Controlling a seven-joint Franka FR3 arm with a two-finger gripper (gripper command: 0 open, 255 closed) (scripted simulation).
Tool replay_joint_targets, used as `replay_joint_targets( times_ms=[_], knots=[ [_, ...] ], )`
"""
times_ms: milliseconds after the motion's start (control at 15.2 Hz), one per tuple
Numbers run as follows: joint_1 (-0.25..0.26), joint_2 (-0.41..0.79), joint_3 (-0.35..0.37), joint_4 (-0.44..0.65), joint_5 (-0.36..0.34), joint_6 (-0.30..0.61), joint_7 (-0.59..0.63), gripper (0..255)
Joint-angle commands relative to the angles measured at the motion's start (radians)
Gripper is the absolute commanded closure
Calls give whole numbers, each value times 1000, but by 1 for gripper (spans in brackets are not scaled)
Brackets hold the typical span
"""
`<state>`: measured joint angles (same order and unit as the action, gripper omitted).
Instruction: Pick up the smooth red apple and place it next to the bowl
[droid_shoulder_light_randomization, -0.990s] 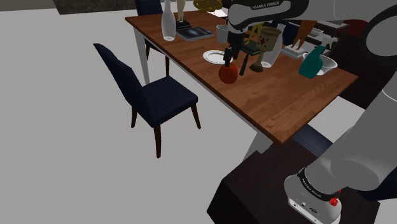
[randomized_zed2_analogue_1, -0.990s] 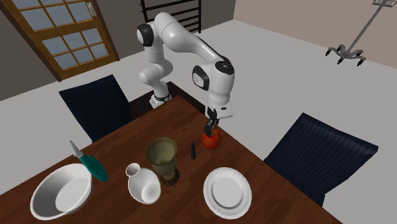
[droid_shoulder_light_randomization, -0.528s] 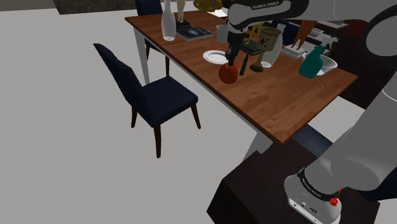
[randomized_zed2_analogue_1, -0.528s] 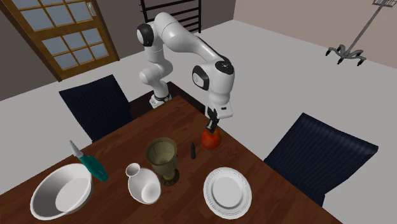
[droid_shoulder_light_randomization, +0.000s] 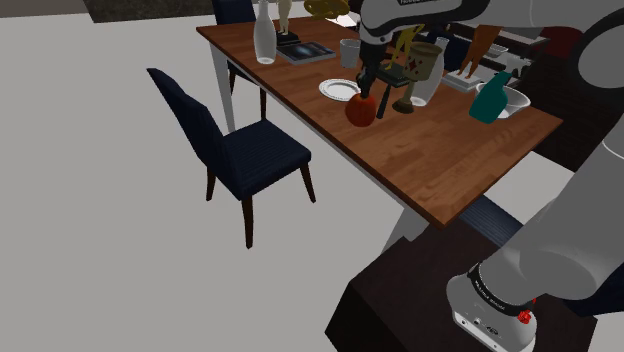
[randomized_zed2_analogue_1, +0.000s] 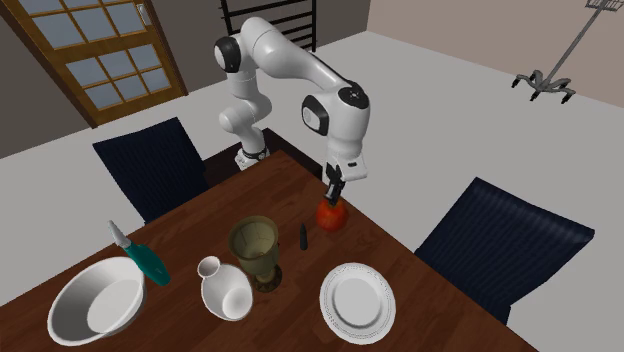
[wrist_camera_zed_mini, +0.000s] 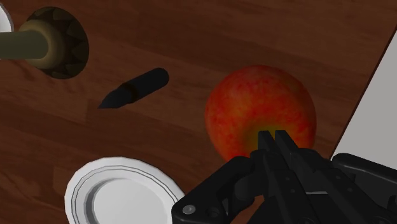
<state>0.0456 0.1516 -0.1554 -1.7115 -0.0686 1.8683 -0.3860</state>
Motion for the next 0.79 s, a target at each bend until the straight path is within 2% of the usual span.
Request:
replay_joint_targets(
  times_ms=[0, 726],
  knots=[
    [1, -2, 1, 24, 0, -26, 0, 255],
    [0, 3, 0, 178, 3, -175, -11, 255]
  ],
)
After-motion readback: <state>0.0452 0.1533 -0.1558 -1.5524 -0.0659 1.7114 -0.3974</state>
